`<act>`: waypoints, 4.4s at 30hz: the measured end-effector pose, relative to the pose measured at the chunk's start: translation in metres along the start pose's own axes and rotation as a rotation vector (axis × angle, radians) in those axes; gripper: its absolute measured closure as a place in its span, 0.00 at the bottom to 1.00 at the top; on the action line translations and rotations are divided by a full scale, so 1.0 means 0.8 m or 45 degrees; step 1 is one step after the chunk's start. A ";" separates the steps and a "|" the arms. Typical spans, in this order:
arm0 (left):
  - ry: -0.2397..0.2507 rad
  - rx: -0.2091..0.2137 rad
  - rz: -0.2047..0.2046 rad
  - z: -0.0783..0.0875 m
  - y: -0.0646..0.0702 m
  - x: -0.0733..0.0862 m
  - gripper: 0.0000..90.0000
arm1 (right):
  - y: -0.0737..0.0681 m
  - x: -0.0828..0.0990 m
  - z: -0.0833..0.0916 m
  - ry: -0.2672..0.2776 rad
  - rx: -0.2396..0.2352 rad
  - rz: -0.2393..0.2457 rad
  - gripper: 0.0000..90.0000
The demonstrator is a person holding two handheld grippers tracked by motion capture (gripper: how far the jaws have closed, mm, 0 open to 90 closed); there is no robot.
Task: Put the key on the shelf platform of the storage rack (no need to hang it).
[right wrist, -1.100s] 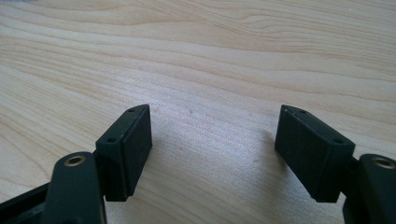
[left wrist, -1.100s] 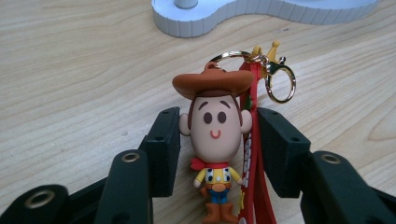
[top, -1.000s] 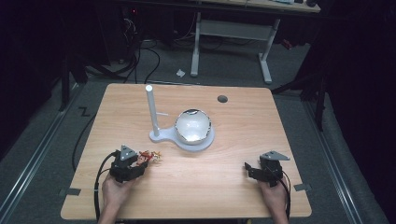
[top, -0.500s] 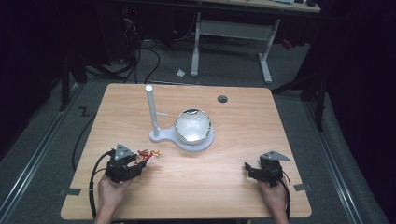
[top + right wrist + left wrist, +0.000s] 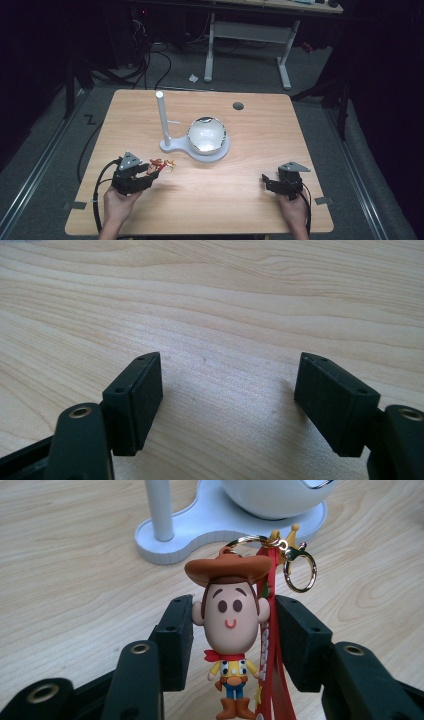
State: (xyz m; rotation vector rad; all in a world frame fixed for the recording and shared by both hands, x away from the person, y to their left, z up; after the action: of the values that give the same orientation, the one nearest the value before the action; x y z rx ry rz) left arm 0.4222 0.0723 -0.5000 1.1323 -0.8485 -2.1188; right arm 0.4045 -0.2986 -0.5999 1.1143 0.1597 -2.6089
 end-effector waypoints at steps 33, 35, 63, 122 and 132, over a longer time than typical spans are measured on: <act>-0.157 0.173 -0.033 0.007 0.106 0.019 0.58 | 0.000 0.000 0.000 -0.001 0.000 -0.002 0.31; -0.159 0.177 -0.026 0.006 0.109 0.019 0.58 | 0.000 0.000 0.000 -0.001 0.000 -0.002 0.31; -0.223 0.179 -0.023 -0.044 0.172 0.031 0.58 | 0.000 0.000 0.000 -0.001 0.000 -0.002 0.31; -0.724 0.325 -1.395 -0.152 0.099 0.045 0.58 | 0.000 0.000 0.000 -0.001 -0.001 -0.001 0.31; -0.713 0.282 -1.401 -0.167 0.095 0.051 0.58 | 0.000 0.000 0.000 -0.001 -0.001 -0.001 0.31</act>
State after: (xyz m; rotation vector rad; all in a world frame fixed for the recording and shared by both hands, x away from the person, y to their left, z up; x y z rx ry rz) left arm 0.5329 -0.0393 -0.5206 1.2975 -0.7798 -3.4317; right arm 0.4043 -0.2984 -0.5999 1.1131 0.1607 -2.6098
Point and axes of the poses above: each handheld gripper's, and its own axes: z roughly backward along the jaws, x roughly out of its underside, y roughly to its right, the point moved 10 cm from there along -z, roughly forward along the jaws
